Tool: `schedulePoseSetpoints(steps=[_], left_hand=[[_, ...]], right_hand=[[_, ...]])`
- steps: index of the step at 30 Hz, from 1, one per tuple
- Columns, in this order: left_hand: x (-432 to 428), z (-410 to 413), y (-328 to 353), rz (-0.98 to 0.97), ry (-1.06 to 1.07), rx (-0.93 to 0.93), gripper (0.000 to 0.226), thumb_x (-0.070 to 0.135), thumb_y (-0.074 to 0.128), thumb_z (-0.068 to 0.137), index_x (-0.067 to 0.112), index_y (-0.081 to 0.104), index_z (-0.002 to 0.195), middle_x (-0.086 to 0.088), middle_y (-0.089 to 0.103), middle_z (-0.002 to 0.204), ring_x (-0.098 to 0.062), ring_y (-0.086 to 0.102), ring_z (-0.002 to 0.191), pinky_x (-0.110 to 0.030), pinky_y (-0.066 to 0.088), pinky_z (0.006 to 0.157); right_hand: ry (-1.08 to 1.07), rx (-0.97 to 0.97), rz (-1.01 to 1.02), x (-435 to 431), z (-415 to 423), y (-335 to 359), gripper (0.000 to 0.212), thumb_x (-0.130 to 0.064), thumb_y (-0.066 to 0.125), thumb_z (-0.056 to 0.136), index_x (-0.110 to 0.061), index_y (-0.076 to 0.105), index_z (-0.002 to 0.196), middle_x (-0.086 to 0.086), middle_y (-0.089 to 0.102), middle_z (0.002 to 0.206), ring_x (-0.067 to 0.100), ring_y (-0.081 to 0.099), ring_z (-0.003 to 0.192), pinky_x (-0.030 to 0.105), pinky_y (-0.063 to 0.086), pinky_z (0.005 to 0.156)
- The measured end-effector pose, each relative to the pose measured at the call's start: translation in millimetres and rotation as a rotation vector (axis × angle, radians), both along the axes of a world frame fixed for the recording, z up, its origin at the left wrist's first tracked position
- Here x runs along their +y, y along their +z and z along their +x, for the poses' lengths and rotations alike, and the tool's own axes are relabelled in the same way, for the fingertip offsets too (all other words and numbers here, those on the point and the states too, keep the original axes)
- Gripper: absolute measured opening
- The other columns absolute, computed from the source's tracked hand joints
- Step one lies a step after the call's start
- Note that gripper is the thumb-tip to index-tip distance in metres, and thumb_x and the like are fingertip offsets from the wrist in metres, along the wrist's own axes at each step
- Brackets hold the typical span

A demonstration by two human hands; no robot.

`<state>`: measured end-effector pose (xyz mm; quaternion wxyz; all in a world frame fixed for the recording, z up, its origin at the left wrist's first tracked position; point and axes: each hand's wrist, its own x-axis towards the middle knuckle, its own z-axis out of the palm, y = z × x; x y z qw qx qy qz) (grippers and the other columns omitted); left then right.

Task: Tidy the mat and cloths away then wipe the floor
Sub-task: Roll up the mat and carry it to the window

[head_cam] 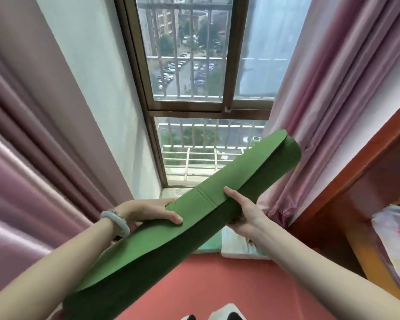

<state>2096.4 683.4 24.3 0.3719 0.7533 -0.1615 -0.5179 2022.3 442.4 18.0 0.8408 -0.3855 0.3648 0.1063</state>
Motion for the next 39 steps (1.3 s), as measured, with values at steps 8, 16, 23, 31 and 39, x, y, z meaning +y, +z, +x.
schedulePoseSetpoints(steps=[8,16,23,31,39], left_hand=[[-41.4,97.6,-60.1,0.025,0.112,0.020,0.084,0.037,0.075,0.075,0.028,0.027,0.143,0.006,0.060,0.122,-0.007,0.063,0.104,-0.024,0.050,0.087],[-96.1,193.7,-169.8,0.148,0.280,-0.015,0.087,0.064,0.080,0.054,0.040,0.048,0.131,0.011,0.055,0.130,-0.007,0.054,0.117,-0.034,0.043,0.103],[-119.3,265.6,-351.4,0.354,0.250,-0.016,0.108,0.087,0.070,0.039,0.055,0.030,0.134,0.012,0.054,0.133,-0.013,0.056,0.113,-0.037,0.043,0.101],[-156.0,324.0,-561.5,0.280,0.304,0.128,0.111,0.057,0.082,0.054,0.027,0.029,0.146,0.005,0.048,0.135,-0.016,0.052,0.114,-0.032,0.043,0.101],[-194.0,335.4,-741.6,0.172,0.374,0.189,0.072,0.044,0.083,0.062,0.034,0.047,0.124,0.014,0.062,0.113,0.006,0.058,0.092,-0.013,0.045,0.073]], right_hand=[[0.062,0.045,0.015,-49.8,120.7,-50.2,0.046,-0.011,0.083,0.060,-0.003,0.064,0.101,0.016,0.069,0.107,0.027,0.062,0.105,0.041,0.048,0.098],[0.181,0.130,0.055,-106.2,253.2,-163.8,0.033,-0.011,0.078,0.065,-0.007,0.067,0.096,0.011,0.070,0.108,0.023,0.060,0.112,0.036,0.043,0.103],[0.253,0.172,-0.056,-128.8,334.3,-323.4,0.055,-0.013,0.078,0.061,-0.011,0.062,0.114,0.006,0.070,0.103,0.018,0.063,0.093,0.031,0.048,0.088],[0.200,0.225,-0.153,-150.1,376.3,-556.2,0.061,-0.024,0.079,0.062,-0.010,0.061,0.119,0.003,0.070,0.104,0.015,0.064,0.092,0.031,0.050,0.083],[0.149,0.323,-0.223,-178.7,395.2,-732.3,0.035,-0.025,0.071,0.076,-0.015,0.062,0.108,0.000,0.071,0.101,0.012,0.065,0.090,0.027,0.050,0.074]])
